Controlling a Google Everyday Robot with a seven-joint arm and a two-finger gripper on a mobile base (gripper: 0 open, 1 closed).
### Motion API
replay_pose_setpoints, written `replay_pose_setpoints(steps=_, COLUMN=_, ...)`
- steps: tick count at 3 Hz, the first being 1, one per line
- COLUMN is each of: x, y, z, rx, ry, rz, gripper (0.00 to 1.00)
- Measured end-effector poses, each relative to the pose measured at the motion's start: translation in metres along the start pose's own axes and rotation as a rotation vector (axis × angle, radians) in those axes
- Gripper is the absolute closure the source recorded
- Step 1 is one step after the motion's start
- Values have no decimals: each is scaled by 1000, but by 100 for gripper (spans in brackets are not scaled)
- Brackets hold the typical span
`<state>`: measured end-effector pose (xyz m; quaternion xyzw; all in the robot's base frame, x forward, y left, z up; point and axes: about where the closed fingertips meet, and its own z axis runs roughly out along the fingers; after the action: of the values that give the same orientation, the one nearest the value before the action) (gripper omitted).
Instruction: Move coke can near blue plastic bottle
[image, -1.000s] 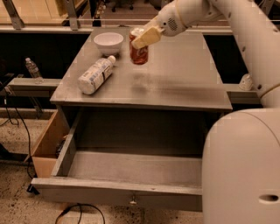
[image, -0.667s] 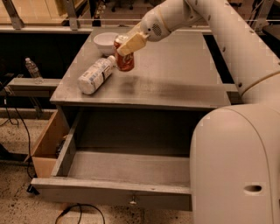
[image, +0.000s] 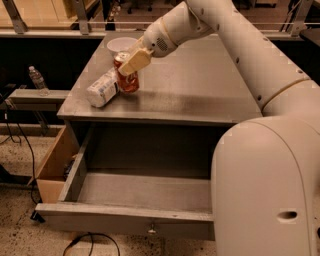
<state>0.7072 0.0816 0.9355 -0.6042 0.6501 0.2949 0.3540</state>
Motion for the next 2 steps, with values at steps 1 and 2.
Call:
replay_pose_setpoints(steps=1, x=12, y=5, z=12, rx=-37, ry=-15, rz=33, gripper=99)
replay_pose_setpoints(steps=2, x=12, y=6, z=14, rx=-40, ry=-14, rz=31, gripper=77)
